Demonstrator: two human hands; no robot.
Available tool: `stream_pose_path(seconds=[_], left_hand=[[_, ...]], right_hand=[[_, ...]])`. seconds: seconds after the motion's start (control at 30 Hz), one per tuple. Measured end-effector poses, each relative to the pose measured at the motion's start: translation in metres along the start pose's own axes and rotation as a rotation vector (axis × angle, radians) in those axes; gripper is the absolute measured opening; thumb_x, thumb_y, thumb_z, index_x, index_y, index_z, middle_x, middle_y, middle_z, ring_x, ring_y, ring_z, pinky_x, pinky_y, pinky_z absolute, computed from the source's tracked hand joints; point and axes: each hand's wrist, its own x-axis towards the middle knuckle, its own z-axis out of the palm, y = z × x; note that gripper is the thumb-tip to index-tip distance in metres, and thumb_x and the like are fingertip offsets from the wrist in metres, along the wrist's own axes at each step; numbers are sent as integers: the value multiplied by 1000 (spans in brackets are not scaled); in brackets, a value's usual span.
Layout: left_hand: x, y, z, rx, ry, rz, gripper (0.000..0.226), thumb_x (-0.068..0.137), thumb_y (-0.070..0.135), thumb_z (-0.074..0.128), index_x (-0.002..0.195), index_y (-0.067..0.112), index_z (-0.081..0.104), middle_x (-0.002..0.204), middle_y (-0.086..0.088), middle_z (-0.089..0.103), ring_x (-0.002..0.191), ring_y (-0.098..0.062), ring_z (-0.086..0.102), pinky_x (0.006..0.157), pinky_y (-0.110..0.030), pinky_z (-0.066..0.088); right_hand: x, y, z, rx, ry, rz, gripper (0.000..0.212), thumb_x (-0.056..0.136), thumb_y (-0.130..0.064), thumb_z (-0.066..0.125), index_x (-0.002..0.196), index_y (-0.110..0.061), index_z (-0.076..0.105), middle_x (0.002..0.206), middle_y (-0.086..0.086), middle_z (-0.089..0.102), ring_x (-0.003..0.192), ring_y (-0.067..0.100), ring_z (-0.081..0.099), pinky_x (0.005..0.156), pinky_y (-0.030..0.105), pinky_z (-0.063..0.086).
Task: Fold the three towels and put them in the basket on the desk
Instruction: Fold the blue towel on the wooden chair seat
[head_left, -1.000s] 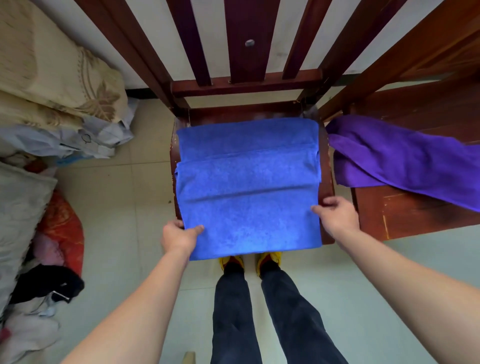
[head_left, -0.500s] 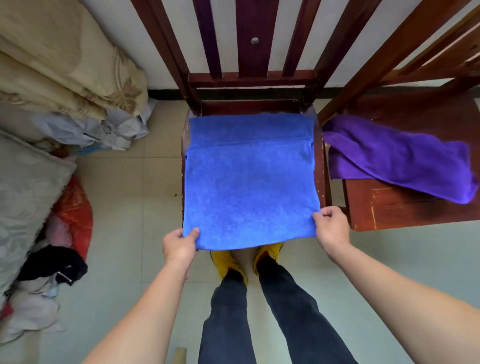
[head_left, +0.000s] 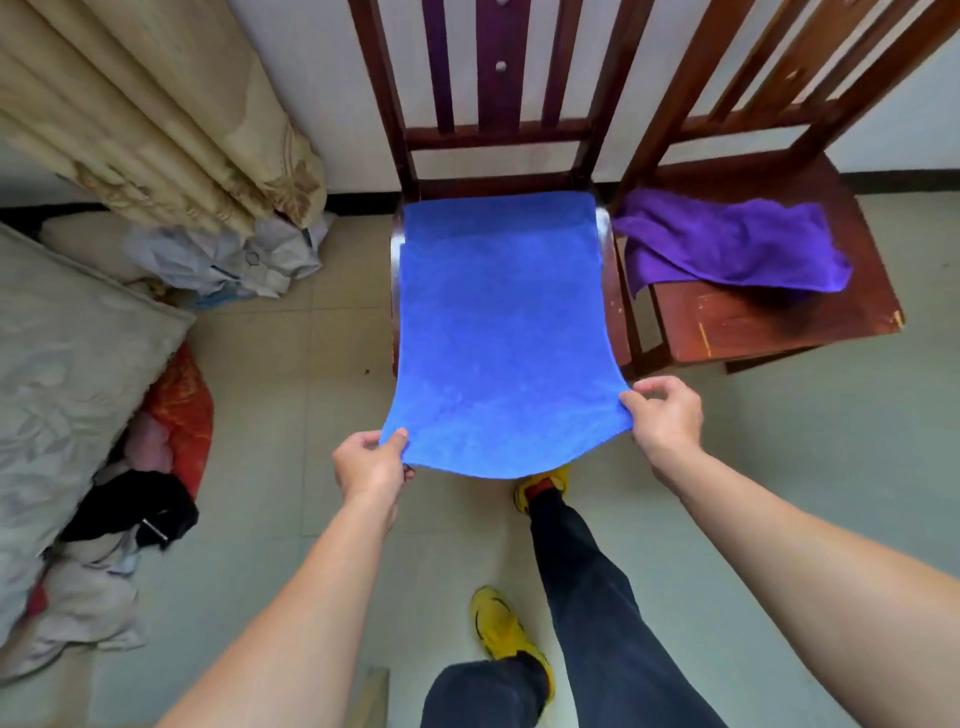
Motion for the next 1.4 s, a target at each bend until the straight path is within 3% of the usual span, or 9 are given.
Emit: stream_pose_path(seconds=[0.17,0.37,0.6,0.77,0.93,1.07,1.17,1.27,1.4], left_hand=[[-43,-32,-36,0,-6,-9,22,86,12,68,102,6,56,85,-16,64,30,-10,48,32,-15,35],[-71,-69,-64,8,-20,-53,22,83,10,69,101,5,57,84,-17,67,41,-20,53,47,-25,41],[-88,-87,-78,-27,-10,-91,22,84,7,69,101,9,55,76,-12,64,40,-19,53,46,-26,41],[-76,-49,-67,-113,-47,-29,4,86,6,65,86,9,63,83,-13,66,41,-12,60,48,-25,44],[-47,20,-40,-244,-91,15,12,86,4,65,76,11,65,74,-9,65,48,-11,62,45,-17,47],[-16,74,-17,-231,-103,90,5,83,3,67,84,8,67,80,-10,67,54,-12,65,52,-19,48],[9,114,3,-103,-112,171,28,76,4,76,100,8,64,84,-8,67,66,-16,64,66,-22,50],[36,152,26,170,-80,260,29,70,1,74,96,10,66,88,-3,64,70,-19,57,64,-24,47],[75,195,62,442,2,319,26,74,-3,59,92,13,67,88,-3,64,74,-22,56,55,-21,40]], right_hand=[[-47,35,-22,48,3,39,6,73,-21,68,74,-21,62,79,6,67,61,27,59,64,38,54],[-77,71,-46,107,13,81,8,72,-23,70,70,-19,63,78,5,66,64,25,54,61,34,48],[-94,82,-57,226,-33,158,13,82,-17,70,76,-10,61,69,7,58,46,20,41,48,29,39],[-77,49,-54,423,-88,218,16,84,-18,72,73,-13,62,62,3,52,35,8,38,48,23,45],[-32,-7,-48,611,-122,235,10,86,-18,69,80,-13,63,65,2,57,38,4,49,49,21,49],[16,-53,-37,600,-109,238,19,86,-5,51,94,-8,67,76,9,65,52,11,62,49,21,48],[54,-82,-23,467,-105,121,34,78,7,52,105,-8,67,79,11,65,48,7,63,44,18,47],[95,-108,-7,290,-135,35,45,76,9,58,118,-6,63,89,15,66,58,15,59,54,21,50],[146,-138,11,35,-182,-110,48,75,6,67,121,-6,64,105,14,69,89,24,66,88,38,54]])
